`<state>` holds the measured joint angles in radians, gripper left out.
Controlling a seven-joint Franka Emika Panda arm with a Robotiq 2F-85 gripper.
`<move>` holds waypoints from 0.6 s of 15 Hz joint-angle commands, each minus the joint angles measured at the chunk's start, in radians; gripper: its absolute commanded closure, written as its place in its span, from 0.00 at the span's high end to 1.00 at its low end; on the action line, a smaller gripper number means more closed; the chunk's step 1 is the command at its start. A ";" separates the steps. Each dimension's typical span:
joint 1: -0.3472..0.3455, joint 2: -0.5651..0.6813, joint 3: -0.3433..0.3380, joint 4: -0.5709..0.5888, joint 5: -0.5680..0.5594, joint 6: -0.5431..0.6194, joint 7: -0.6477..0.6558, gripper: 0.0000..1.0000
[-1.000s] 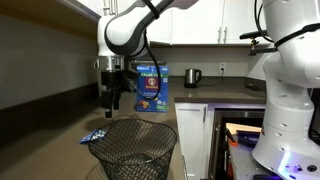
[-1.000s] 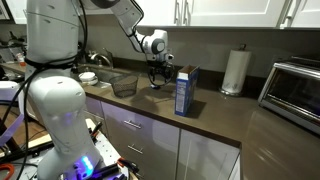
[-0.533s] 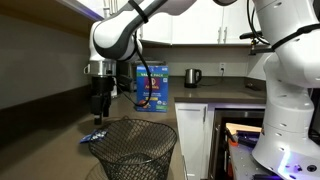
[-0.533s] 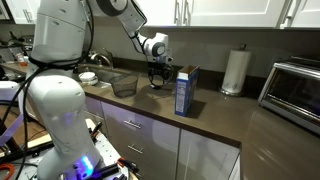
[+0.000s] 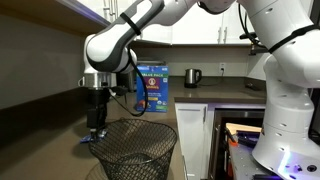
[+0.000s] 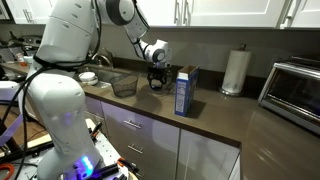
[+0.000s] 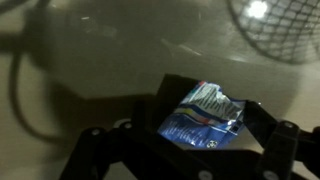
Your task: Get the blue item on the table and place it in the blue box
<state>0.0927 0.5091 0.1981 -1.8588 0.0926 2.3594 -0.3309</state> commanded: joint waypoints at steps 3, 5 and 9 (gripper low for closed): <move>-0.012 0.037 0.018 0.046 0.001 -0.016 -0.031 0.67; -0.008 0.022 0.013 0.041 -0.009 -0.021 -0.023 0.53; -0.007 -0.012 0.012 0.016 -0.014 -0.022 -0.018 0.26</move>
<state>0.0926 0.5263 0.2041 -1.8239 0.0859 2.3540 -0.3315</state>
